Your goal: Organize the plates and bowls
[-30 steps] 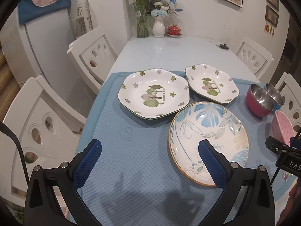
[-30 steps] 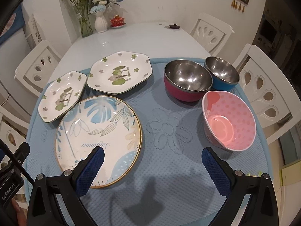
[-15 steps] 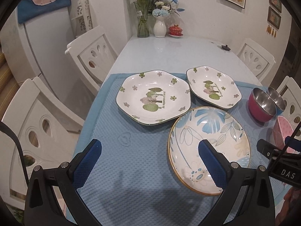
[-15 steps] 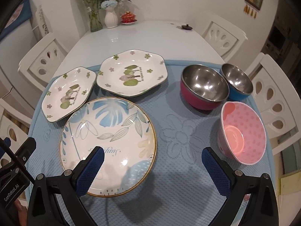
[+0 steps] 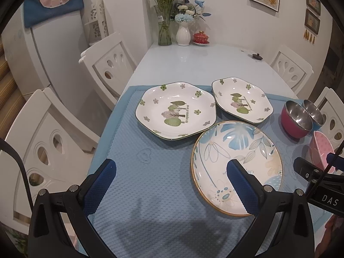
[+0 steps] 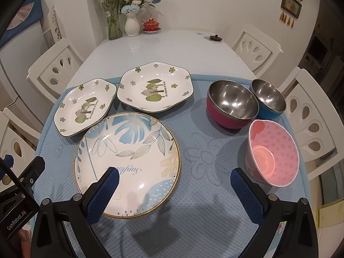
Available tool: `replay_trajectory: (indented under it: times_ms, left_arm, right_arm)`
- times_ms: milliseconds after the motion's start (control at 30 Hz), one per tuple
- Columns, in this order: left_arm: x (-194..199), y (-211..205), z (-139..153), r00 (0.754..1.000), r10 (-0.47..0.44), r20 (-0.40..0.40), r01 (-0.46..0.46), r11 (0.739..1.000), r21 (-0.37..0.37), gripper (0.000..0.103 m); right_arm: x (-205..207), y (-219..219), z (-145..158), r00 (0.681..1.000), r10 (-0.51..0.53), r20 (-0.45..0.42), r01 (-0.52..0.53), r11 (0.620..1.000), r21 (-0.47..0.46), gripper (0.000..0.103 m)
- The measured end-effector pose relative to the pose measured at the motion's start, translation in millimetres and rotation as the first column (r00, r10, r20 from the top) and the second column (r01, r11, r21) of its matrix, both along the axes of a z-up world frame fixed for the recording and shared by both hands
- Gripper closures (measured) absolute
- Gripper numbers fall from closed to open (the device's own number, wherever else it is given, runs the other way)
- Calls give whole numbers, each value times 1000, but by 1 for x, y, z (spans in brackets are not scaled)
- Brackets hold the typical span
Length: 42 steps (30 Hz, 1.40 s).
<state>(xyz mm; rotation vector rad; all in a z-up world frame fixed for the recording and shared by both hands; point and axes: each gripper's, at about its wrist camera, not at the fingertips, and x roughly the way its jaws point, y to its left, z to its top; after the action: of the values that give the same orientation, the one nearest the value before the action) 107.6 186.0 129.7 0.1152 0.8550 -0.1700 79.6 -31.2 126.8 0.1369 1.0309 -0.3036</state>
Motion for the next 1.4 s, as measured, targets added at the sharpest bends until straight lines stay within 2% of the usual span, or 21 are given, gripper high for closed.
replay_trajectory:
  times_ms: [633, 1067, 1400]
  left_arm:
    - [4, -6, -14, 999, -21, -30, 21, 1000, 6, 1]
    - [28, -12, -51, 996, -44, -80, 48, 998, 43, 1]
    - [50, -20, -81, 985, -85, -148, 87, 996, 6, 2]
  right_arm:
    - [0, -6, -13, 999, -15, -39, 15, 1000, 15, 0]
    - [18, -16, -50, 993, -16, -114, 17, 1000, 8, 0]
    - [43, -24, -82, 988, 46, -150, -40, 998, 43, 2]
